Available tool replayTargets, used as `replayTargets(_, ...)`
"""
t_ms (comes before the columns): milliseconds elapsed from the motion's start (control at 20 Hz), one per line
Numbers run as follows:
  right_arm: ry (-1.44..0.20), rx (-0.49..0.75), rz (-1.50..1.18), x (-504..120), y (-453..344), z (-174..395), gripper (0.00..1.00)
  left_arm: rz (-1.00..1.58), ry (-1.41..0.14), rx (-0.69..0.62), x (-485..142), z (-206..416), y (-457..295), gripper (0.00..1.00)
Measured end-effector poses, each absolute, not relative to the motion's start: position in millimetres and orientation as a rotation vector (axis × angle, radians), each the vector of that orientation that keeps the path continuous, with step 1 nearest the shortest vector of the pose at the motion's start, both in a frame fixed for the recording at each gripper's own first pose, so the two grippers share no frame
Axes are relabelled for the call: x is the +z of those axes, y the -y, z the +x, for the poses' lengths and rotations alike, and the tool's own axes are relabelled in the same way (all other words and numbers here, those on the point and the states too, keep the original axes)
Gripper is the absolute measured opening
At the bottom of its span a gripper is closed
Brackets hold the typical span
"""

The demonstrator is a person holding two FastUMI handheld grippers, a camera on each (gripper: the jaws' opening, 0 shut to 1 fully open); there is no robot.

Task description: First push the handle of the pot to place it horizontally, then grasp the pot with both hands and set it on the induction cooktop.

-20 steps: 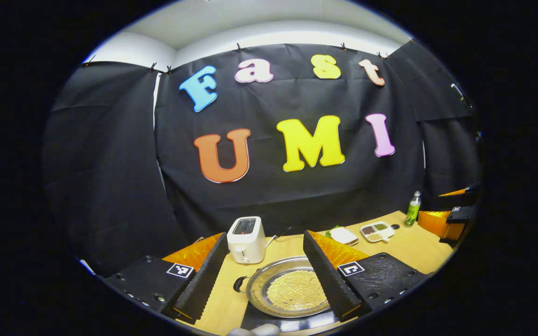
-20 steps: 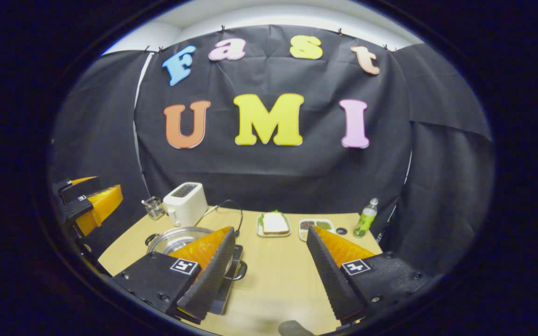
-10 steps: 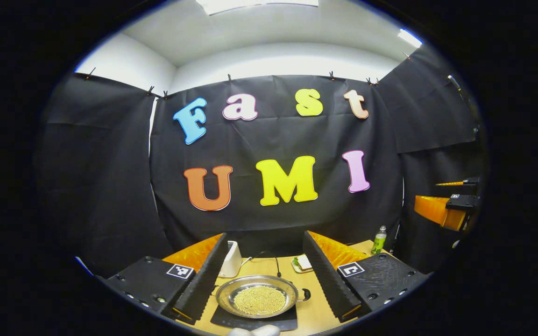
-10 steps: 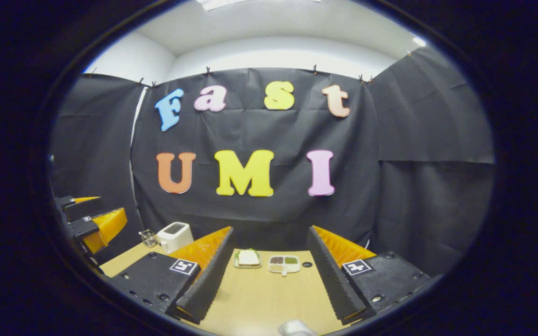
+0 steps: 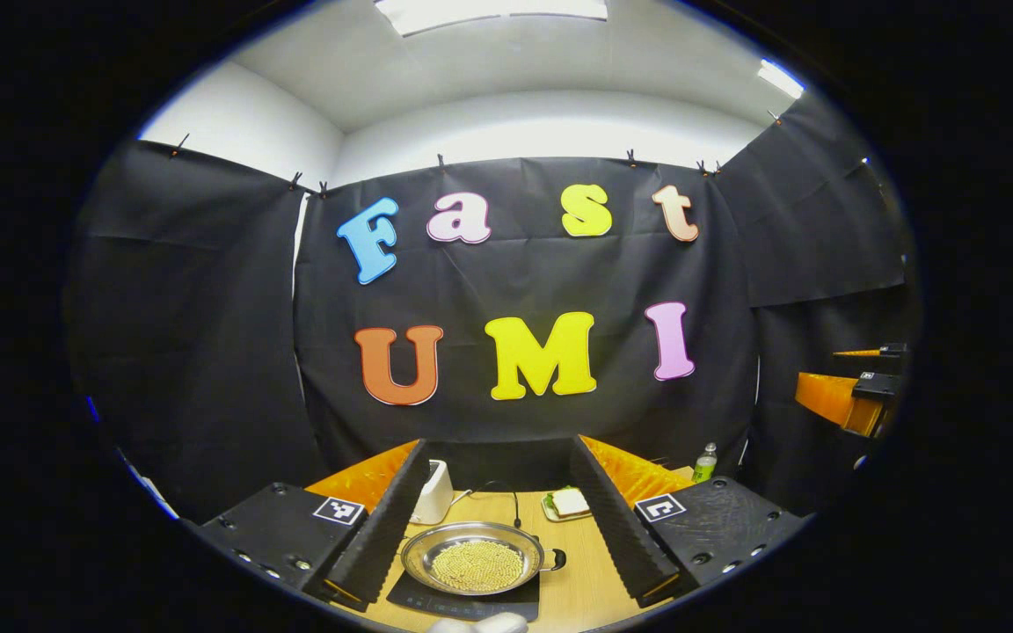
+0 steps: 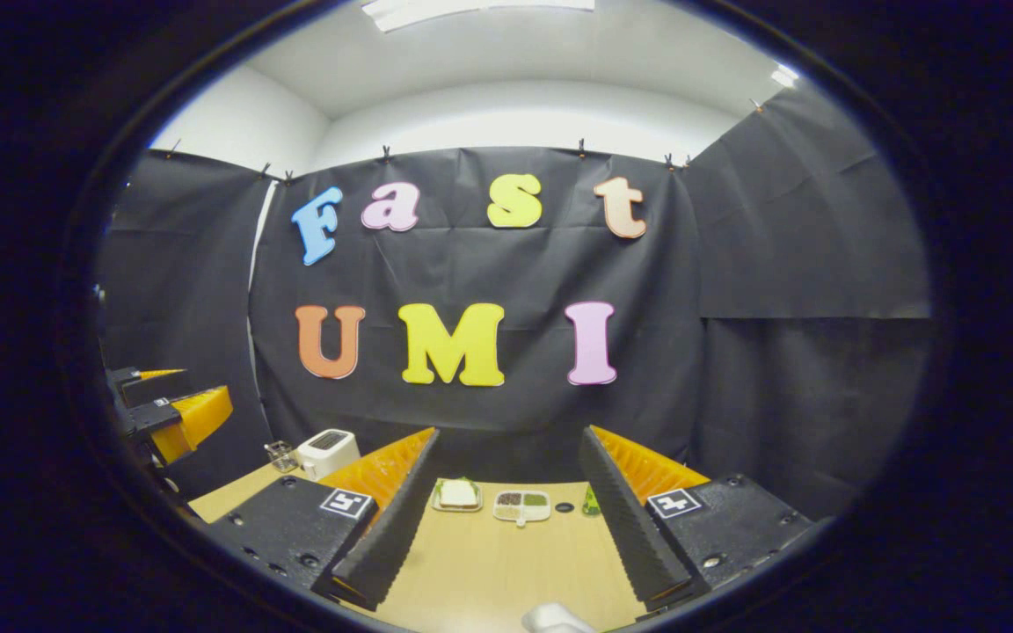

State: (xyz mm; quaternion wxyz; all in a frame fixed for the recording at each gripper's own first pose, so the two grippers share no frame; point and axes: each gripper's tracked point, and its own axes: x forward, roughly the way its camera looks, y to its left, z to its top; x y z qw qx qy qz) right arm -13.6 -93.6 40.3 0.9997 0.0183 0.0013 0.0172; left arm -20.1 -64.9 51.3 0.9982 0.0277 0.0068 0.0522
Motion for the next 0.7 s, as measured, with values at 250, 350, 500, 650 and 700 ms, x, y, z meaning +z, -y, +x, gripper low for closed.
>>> replayTargets(250,0.016,0.036,0.048,46,97,-24,0.99,0.040,-0.018,0.110,49,-26,69,0.96)
replayTargets(350,0.015,0.035,0.039,47,97,-26,0.96,0.046,-0.013,0.106,51,-27,69,0.96)
replayTargets(500,0.003,0.034,0.038,44,97,-29,0.96,0.041,-0.011,0.091,51,-28,73,0.96)
replayTargets(650,-0.005,0.022,0.037,41,102,-31,0.96,0.050,-0.017,0.091,49,-27,72,0.96)
replayTargets(700,-0.007,0.018,0.040,40,103,-31,0.99,0.051,-0.015,0.090,49,-27,73,0.96)
